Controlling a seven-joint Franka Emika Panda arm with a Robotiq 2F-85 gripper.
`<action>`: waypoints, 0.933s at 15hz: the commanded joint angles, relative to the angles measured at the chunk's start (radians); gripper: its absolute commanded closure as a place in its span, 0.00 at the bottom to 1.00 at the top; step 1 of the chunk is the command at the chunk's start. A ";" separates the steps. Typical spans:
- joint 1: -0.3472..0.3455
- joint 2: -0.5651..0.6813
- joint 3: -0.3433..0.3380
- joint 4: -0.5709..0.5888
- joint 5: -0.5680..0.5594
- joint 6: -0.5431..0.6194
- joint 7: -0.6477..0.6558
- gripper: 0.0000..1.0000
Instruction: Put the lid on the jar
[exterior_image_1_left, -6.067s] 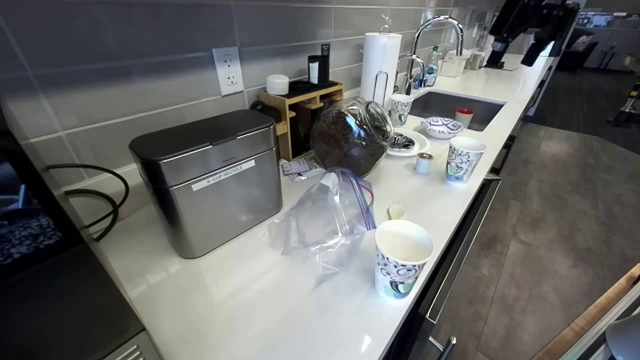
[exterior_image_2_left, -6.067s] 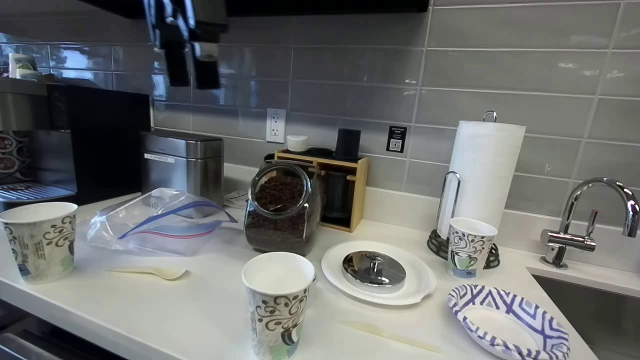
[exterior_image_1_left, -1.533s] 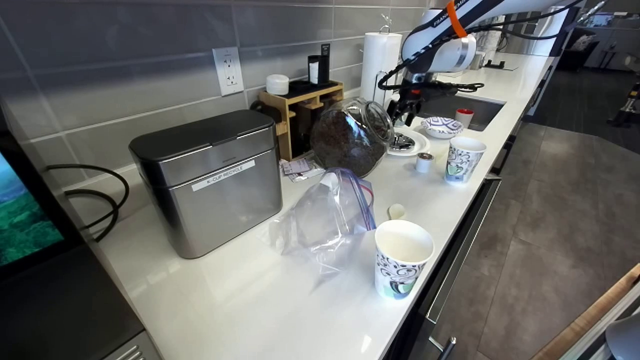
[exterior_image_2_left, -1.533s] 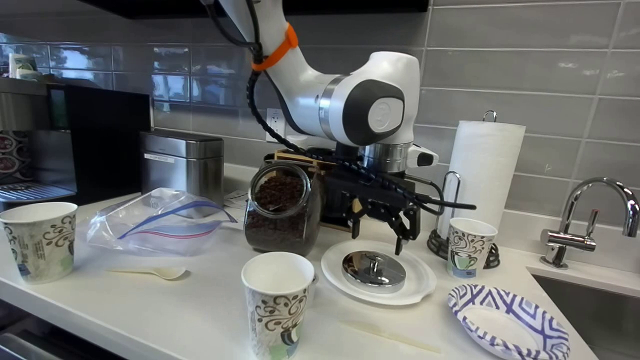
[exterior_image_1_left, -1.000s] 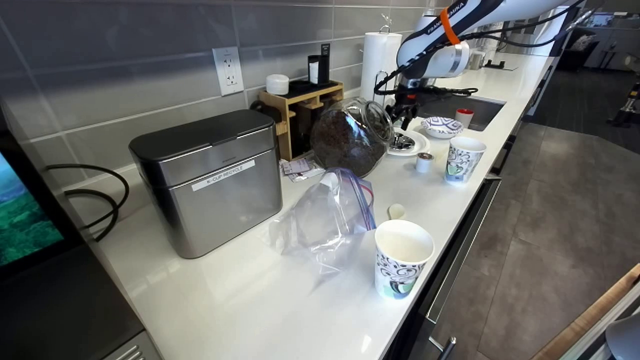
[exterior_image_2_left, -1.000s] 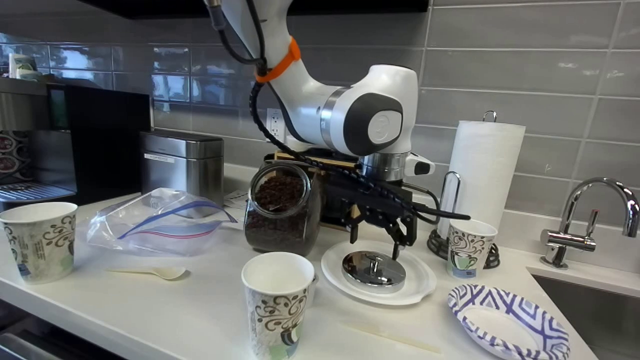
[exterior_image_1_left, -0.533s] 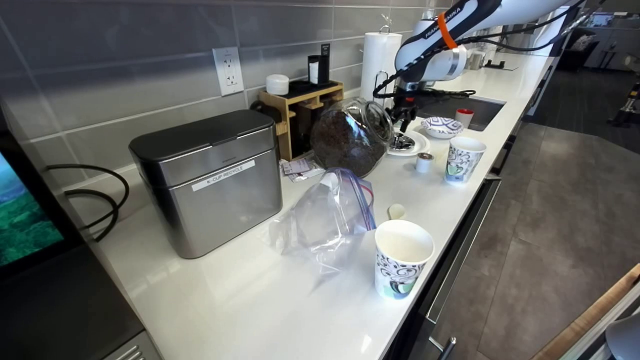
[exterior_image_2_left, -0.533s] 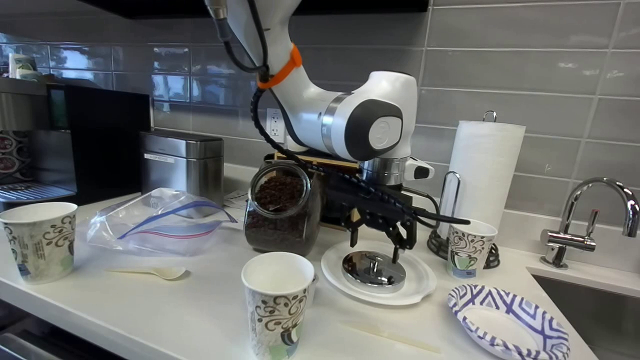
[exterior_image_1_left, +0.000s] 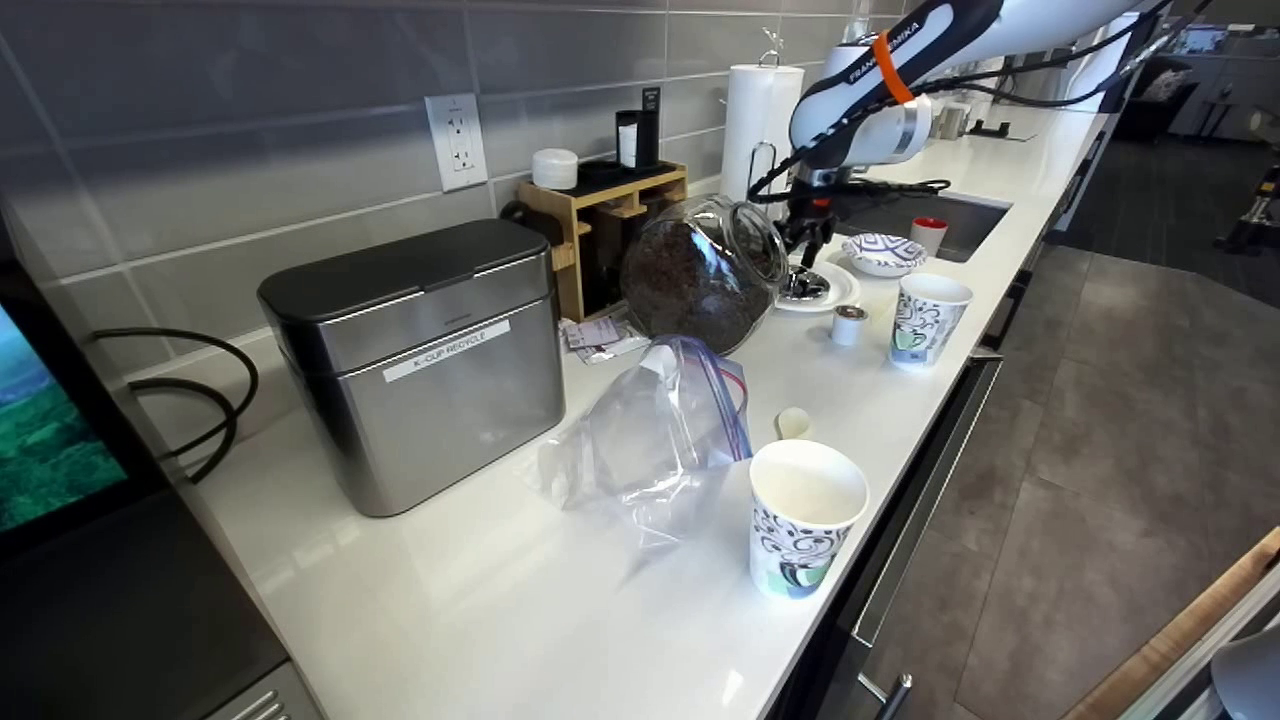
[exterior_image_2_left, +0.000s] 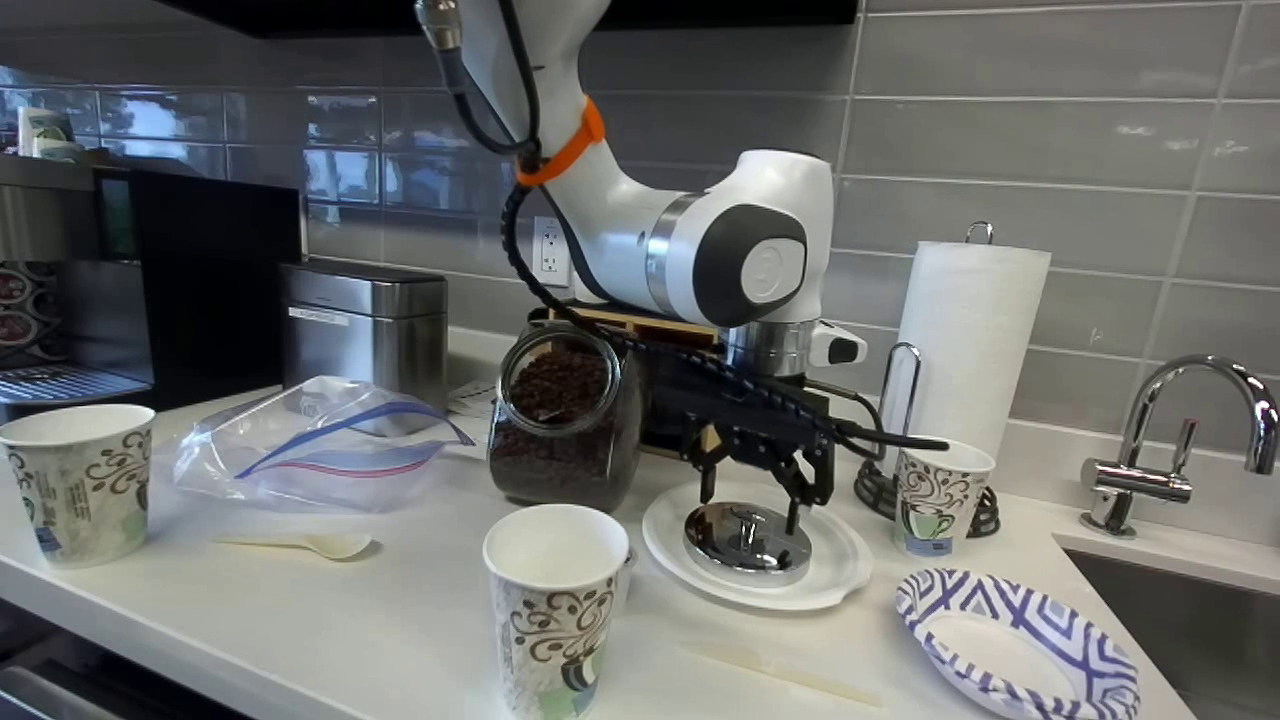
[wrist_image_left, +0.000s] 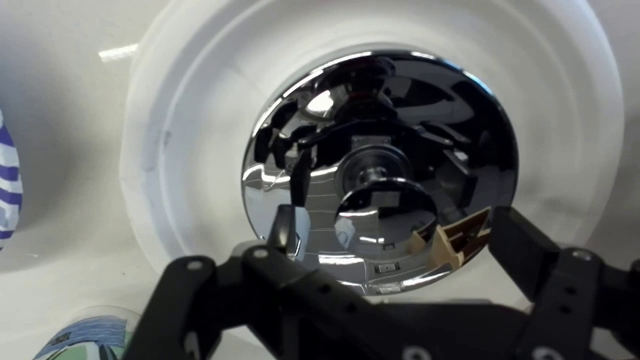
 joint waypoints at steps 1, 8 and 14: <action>-0.008 0.018 0.009 0.028 -0.026 -0.048 -0.014 0.07; -0.005 0.020 0.006 0.038 -0.034 -0.069 -0.019 0.67; -0.003 0.003 0.002 0.029 -0.044 -0.060 -0.010 0.79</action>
